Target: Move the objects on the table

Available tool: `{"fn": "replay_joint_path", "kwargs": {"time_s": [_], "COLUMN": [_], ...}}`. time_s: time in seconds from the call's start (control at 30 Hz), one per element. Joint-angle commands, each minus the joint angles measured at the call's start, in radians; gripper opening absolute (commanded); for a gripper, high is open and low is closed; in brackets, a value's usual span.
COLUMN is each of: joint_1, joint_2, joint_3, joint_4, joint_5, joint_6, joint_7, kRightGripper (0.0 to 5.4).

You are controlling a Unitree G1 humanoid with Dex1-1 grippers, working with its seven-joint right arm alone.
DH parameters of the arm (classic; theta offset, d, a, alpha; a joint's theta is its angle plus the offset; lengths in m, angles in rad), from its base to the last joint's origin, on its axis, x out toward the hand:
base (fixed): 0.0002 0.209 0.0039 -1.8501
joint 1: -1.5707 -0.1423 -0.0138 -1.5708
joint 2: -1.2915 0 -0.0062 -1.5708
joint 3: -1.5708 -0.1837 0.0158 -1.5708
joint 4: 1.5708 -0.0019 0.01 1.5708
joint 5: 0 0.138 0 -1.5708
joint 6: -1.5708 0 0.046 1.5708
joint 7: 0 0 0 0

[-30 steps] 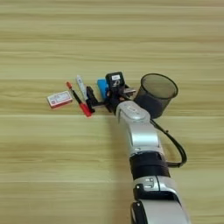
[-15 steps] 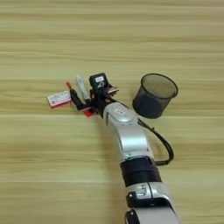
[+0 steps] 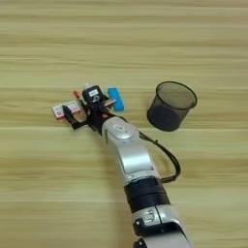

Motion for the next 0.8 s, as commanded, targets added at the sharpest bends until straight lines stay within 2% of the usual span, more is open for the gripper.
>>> {"fn": "replay_joint_path", "kwargs": {"time_s": [0.03, 0.23, 0.8], "joint_1": [-0.068, -0.063, -0.041], "joint_2": [0.007, 0.026, 0.048], "joint_3": [-0.012, -0.003, 0.032], "joint_4": [-0.044, -0.095, -0.094], "joint_5": [0.0, 0.013, 0.024], "joint_6": [-0.025, 0.035, 0.061], "joint_7": [-0.027, -0.023, 0.03], "kRightGripper": [5.38, 5.38, 5.38]}}
